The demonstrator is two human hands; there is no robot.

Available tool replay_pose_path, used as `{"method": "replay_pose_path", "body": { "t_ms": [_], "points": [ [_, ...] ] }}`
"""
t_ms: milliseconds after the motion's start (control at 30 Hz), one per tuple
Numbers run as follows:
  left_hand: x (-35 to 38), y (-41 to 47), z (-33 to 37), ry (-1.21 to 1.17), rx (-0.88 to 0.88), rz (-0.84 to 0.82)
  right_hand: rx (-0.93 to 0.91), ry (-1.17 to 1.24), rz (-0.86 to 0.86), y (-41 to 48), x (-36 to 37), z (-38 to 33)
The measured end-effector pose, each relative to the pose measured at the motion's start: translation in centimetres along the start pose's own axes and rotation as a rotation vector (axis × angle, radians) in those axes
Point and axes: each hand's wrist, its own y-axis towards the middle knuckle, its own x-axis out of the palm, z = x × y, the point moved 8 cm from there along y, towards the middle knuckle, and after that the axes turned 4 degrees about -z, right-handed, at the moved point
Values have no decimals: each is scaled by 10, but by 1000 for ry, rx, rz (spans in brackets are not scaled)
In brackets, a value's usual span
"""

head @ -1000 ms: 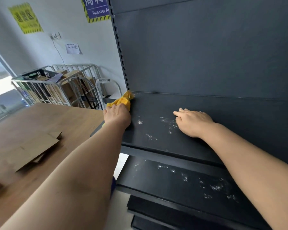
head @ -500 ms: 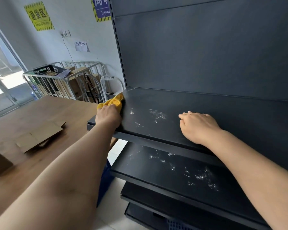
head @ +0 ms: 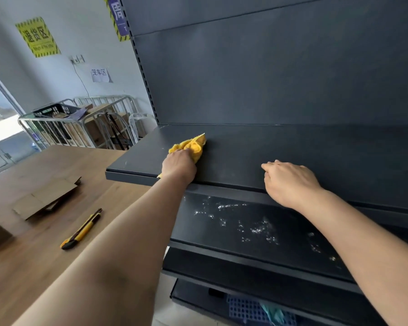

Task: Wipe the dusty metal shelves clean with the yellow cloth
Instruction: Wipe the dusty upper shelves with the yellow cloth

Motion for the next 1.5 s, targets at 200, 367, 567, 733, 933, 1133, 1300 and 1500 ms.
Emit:
{"method": "replay_pose_path", "body": {
  "t_ms": [200, 367, 567, 733, 933, 1133, 1300, 1500],
  "points": [
    [6, -34, 65, -4, 107, -18, 53, 6, 17, -33, -5, 32],
    [11, -63, 112, -13, 192, -39, 84, 18, 14, -56, -9, 47],
    [-4, -66, 127, -128, 171, -101, 102, 21, 29, -73, -15, 58],
    [-25, -67, 141, -470, 166, -132, 110, -1, 43, -78, -21, 66],
    [-18, -62, 127, -268, 56, 2, 129, -15, 13, -81, -17, 76],
    [0, -59, 114, -208, -59, -115, 94, 23, 45, -78, -14, 71],
    [2, -60, 102, -243, -123, -106, -30, 83, 118, -66, -18, 47],
    [-12, -52, 100, -116, -102, -54, -50, 36, 46, -48, -11, 36]
  ]
}}
